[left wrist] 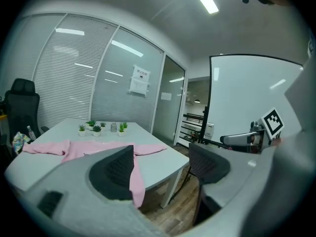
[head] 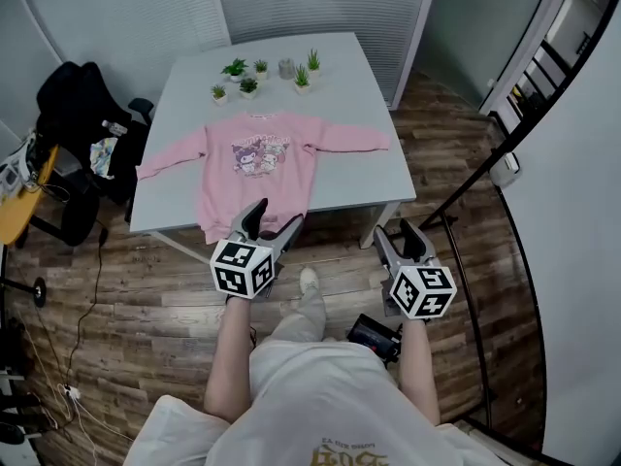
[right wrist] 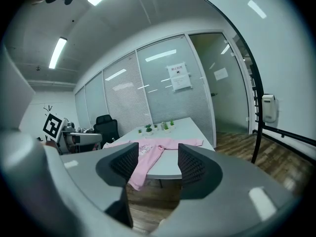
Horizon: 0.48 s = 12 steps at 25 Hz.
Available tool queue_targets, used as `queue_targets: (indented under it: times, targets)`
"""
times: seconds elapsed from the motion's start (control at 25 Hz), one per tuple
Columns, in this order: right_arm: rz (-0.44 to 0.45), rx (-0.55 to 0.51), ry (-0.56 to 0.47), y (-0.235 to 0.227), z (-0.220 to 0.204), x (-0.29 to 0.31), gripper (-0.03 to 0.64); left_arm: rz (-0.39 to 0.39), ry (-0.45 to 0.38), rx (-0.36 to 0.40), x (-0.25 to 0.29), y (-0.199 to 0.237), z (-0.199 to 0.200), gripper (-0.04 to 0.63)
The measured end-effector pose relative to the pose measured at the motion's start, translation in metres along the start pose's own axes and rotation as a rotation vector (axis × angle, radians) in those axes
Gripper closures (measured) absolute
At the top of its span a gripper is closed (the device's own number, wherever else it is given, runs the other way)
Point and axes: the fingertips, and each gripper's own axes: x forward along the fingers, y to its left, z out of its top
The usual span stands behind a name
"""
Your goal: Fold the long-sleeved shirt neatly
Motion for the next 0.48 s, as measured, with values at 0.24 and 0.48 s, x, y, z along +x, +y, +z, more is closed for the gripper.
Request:
queue_targets:
  times: [0.24, 0.48]
  targets:
    - [-0.046, 0.004, 0.053, -0.051, 0.010, 0.078, 0.365, -0.057, 0.040, -0.024, 0.097, 0.035, 0.007, 0.250]
    - [-0.090, 0.002, 0.115, -0.087, 0.024, 0.153, 0.365, -0.147, 0.094, -0.027, 0.189, 0.058, 0.022, 0.252]
